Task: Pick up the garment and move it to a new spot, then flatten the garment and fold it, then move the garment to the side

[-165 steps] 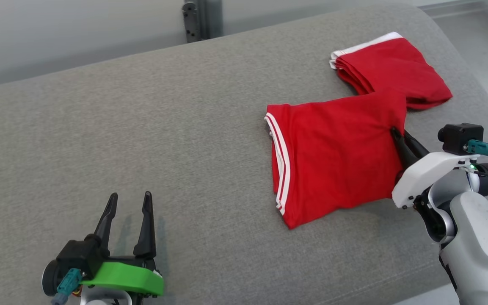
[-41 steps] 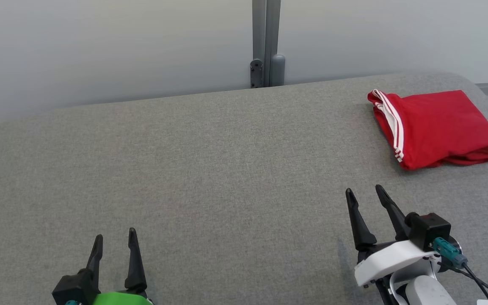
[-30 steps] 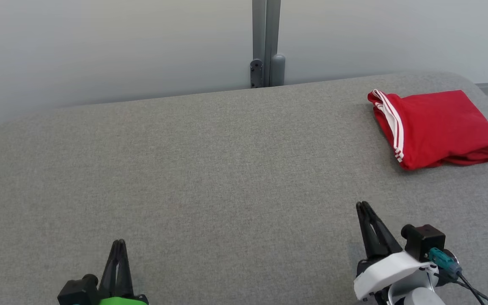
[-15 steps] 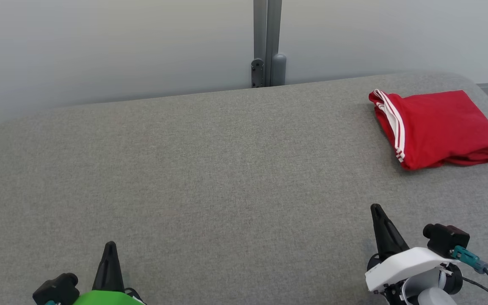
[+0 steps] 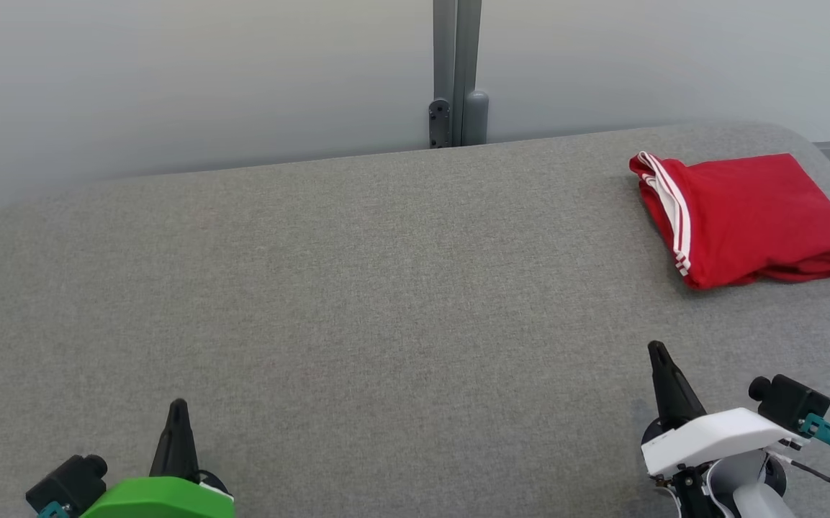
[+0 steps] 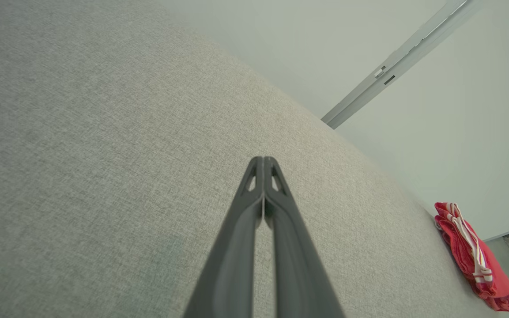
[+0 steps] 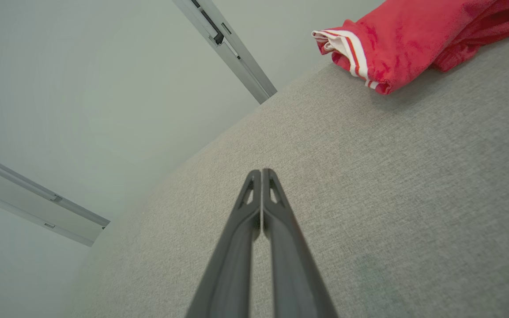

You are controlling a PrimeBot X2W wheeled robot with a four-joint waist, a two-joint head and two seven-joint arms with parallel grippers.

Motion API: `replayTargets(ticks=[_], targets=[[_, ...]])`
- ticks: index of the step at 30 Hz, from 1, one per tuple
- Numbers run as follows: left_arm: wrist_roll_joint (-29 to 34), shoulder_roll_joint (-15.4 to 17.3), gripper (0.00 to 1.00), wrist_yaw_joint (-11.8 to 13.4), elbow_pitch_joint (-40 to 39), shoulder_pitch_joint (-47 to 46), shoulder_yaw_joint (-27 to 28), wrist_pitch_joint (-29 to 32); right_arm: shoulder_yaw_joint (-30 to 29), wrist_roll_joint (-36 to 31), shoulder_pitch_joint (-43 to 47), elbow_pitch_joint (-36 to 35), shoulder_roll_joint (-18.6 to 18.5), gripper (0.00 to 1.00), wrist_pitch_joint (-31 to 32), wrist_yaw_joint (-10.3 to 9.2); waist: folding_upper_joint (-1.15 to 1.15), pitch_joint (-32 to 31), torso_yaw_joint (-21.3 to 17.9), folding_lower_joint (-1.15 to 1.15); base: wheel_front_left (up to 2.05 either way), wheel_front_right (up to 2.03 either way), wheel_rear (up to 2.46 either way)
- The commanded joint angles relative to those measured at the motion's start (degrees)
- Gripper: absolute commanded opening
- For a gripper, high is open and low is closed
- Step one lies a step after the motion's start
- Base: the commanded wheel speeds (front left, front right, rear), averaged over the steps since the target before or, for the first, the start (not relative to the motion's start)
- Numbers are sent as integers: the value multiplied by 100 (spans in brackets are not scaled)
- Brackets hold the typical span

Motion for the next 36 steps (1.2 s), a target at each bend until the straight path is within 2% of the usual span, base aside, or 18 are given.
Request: replayTargets(ticks=[1,36], targets=[[-216,14,0,-43,-59,-182,54,41,-45,216,-134,-109,-42,0,48,1,0,1,2,0,0,0,0],[-2389,-14,0,-364,-1,-536,457,670,-444,2566,-207,-228,-75,0,660,1,0,19,48,0,0,0,0]])
